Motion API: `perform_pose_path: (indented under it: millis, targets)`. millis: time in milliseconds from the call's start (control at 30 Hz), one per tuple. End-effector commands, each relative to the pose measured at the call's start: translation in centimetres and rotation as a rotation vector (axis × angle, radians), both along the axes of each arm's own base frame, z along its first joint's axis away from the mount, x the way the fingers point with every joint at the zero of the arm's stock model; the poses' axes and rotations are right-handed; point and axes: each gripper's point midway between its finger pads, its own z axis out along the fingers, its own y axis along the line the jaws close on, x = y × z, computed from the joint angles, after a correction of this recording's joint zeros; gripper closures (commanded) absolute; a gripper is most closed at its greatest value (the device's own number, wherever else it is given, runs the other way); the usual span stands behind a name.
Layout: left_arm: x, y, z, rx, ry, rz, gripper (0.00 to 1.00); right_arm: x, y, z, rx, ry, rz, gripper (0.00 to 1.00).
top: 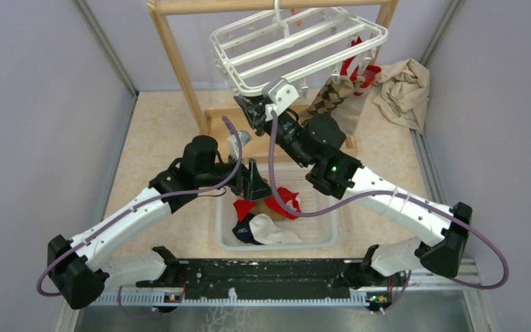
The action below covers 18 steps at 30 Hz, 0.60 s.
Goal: Remove the socks clipped to the hanger
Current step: Adjust the hanger on the clothesline.
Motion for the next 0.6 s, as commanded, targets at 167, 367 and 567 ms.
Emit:
perform_pose_path:
  millis: [167,367,567]
  targets:
    - [0.0,0.3,0.3,0.006,-0.026,0.014,0.01,1.2,1.9,-1.5,-0.01,0.05,-0.044,0.83]
    - [0.1,0.5,0.3,0.009,-0.031,0.025,0.01,1.8,2.3,-2.4,0.046,0.089,-0.084,0.82]
    - [0.1,0.8,0.3,0.017,-0.035,0.041,0.01,2.3,3.4,-2.8,0.083,0.108,-0.087,0.8]
